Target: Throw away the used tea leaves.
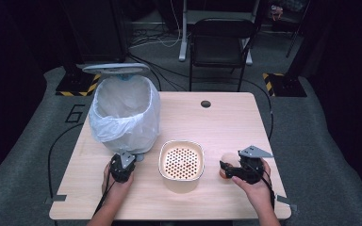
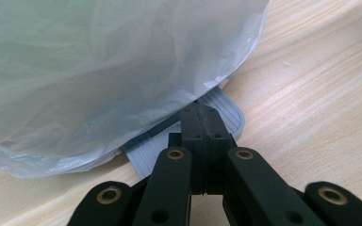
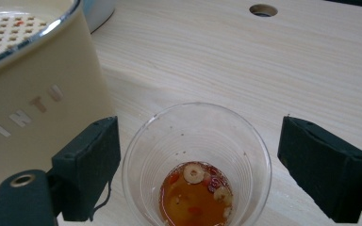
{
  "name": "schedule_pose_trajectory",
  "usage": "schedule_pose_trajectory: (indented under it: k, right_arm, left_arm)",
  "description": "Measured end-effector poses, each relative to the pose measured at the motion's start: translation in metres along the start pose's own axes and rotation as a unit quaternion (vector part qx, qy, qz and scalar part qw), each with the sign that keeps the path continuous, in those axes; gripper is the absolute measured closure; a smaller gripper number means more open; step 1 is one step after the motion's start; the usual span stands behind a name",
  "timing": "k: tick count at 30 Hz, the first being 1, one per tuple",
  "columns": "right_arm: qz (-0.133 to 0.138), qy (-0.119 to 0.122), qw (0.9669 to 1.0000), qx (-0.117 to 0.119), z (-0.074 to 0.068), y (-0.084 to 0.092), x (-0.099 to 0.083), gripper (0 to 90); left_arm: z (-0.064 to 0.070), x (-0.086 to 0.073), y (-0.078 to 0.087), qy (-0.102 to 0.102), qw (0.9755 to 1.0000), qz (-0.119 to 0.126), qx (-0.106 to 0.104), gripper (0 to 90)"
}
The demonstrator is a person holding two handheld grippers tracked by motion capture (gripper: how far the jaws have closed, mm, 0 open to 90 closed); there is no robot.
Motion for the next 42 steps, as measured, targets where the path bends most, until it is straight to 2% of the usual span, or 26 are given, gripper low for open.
schedule_pose_trajectory:
  k: [16, 18, 20, 21, 24, 25, 29, 38, 42]
  right_arm:
    - [-0.048, 0.013, 0.9987, 0.008, 0.002, -0.025, -0.025, 16.6]
    - [-0.046, 0.011, 0.9989, 0.003, 0.002, -0.026, -0.025, 19.9]
    - [-0.045, 0.021, 0.9988, -0.002, 0.004, -0.025, -0.025, 22.8]
    - [-0.045, 0.015, 0.9989, 0.003, 0.003, -0.025, -0.026, 27.5]
    - [-0.043, 0.019, 0.9989, 0.003, 0.004, -0.024, -0.025, 29.9]
    - [-0.040, 0.014, 0.9991, 0.003, 0.004, -0.025, -0.025, 30.2]
    - [-0.044, 0.031, 0.9985, 0.009, 0.003, -0.024, -0.025, 31.9]
    - [-0.046, 0.023, 0.9984, 0.023, 0.003, -0.026, -0.022, 34.4]
    - [-0.048, 0.027, 0.9982, 0.022, 0.003, -0.026, -0.016, 34.5]
  left_arm:
    - [0.000, 0.000, 0.000, 0.000, 1.0000, -0.002, -0.004, 90.0]
    - [0.000, 0.000, 0.000, 0.001, 1.0000, -0.002, -0.004, 90.0]
    - [0.000, 0.000, 0.000, 0.001, 1.0000, -0.002, -0.004, 90.0]
    - [0.000, 0.000, 0.000, 0.001, 1.0000, -0.001, -0.004, 90.0]
    - [0.000, 0.000, 0.000, 0.001, 1.0000, -0.001, -0.004, 90.0]
    - [0.000, 0.000, 0.000, 0.000, 1.0000, -0.002, -0.004, 90.0]
    - [-0.001, 0.000, 0.000, -0.001, 1.0000, -0.001, -0.003, 90.0]
    - [0.000, 0.000, 0.000, 0.001, 1.0000, -0.001, -0.005, 90.0]
    - [-0.001, 0.000, 0.000, 0.001, 1.0000, -0.003, -0.007, 90.0]
Point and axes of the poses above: each handheld gripper's, and its own axes: y roughly backward along the jaws, x roughly out of its top, z roughly to its right, the point moved 5 cm from there along -y, roughly forward along the jaws, and after that the axes turned 12 degrees about x, right-handed, at the moved point
